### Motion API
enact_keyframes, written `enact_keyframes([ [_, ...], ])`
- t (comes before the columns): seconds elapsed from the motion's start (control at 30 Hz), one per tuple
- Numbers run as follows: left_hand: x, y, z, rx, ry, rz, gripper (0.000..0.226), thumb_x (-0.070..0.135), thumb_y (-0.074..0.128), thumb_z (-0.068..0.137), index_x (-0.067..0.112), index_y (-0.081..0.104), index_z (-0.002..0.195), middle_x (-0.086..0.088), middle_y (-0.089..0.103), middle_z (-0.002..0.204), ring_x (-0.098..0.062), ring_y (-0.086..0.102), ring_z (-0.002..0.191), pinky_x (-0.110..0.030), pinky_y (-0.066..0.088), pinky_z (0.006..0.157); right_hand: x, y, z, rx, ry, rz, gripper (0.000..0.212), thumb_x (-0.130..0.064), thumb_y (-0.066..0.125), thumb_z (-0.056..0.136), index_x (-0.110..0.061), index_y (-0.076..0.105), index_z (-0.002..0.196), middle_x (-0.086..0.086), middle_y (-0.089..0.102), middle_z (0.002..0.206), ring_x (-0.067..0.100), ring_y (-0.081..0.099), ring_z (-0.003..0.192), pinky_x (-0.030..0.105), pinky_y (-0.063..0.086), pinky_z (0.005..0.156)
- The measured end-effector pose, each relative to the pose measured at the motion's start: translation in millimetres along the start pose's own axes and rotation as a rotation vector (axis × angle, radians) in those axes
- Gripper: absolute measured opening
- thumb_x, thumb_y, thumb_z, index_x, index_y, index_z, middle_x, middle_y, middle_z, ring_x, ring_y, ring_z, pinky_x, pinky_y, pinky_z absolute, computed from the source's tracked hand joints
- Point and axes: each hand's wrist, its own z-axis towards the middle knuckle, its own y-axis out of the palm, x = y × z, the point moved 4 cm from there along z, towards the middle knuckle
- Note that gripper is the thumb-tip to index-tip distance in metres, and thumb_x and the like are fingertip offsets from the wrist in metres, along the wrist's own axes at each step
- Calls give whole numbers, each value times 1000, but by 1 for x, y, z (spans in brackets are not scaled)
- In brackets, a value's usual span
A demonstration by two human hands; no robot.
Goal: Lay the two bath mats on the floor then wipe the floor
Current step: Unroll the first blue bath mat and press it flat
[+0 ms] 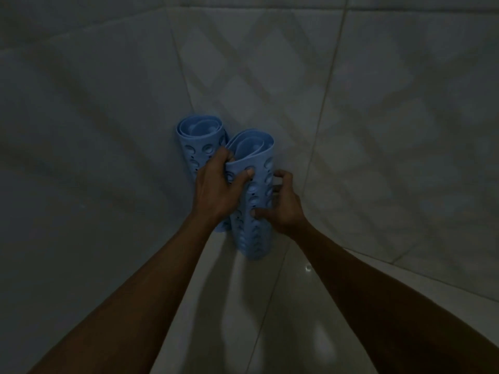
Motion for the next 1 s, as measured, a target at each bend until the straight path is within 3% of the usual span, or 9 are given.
enact_keyframes([
  [0.1,18,-8,-1,1,-3,-37,35,30,75,88,9,48,82,7,53,70,3,49,60,-17,39,57,-20,-15,-24,4,31,59,82,-2,89,64,-20,40,127,-21,56,100,-23,58,80,9,52,71],
  [0.23,50,-11,7,-32,-13,-140,41,35,75,86,6,48,82,-5,57,71,-12,54,63,-32,44,59,-47,-44,-62,43,-15,83,56,1,83,73,-11,55,120,-21,58,101,-26,57,84,-1,43,68],
  [0.33,80,-4,12,-77,-21,-284,38,34,75,84,12,45,79,9,49,66,0,48,57,-24,43,55,-56,-70,-94,166,36,74,60,-21,83,77,-22,47,125,-28,50,107,-29,52,90,-4,40,71],
  [0.47,113,22,11,-200,-129,-493,37,37,78,81,19,47,73,2,58,69,-16,63,64,-37,56,59,-49,-107,-144,285,211,92,75,-59,79,70,-42,37,130,-8,64,120,8,65,106,35,56,91],
  [0.57,149,53,-3,-351,-187,-630,33,32,80,82,18,51,75,-6,64,77,-24,69,72,-55,60,64,-64,-144,-191,392,279,87,73,-50,80,73,-33,41,133,-8,66,113,8,67,99,31,57,84],
  [0.67,190,83,-24,-451,-197,-711,30,24,80,84,10,54,83,-14,66,83,-18,66,69,-49,59,64,-78,-177,-229,347,289,127,31,-32,74,84,-26,68,113,-4,74,108,18,71,99,31,58,84],
  [0.73,215,102,-38,-501,-214,-752,29,24,80,84,9,55,85,-12,66,82,-16,66,66,-39,57,60,-78,-196,-253,321,302,229,23,-26,69,88,-26,70,111,4,73,114,27,69,104,41,57,90],
  [0.87,260,143,-73,-615,-241,-822,26,22,79,85,15,55,83,-5,69,79,-11,66,62,-27,55,53,-50,-232,-303,309,368,461,42,-29,56,95,-10,57,133,21,62,129,42,60,116,54,50,98],
  [1.0,293,187,-111,-724,-249,-822,26,24,80,84,16,56,87,-13,73,87,-20,70,68,-32,57,55,-17,-254,-350,321,391,603,68,-47,67,85,-14,48,142,17,58,136,37,58,122,47,52,97],
])
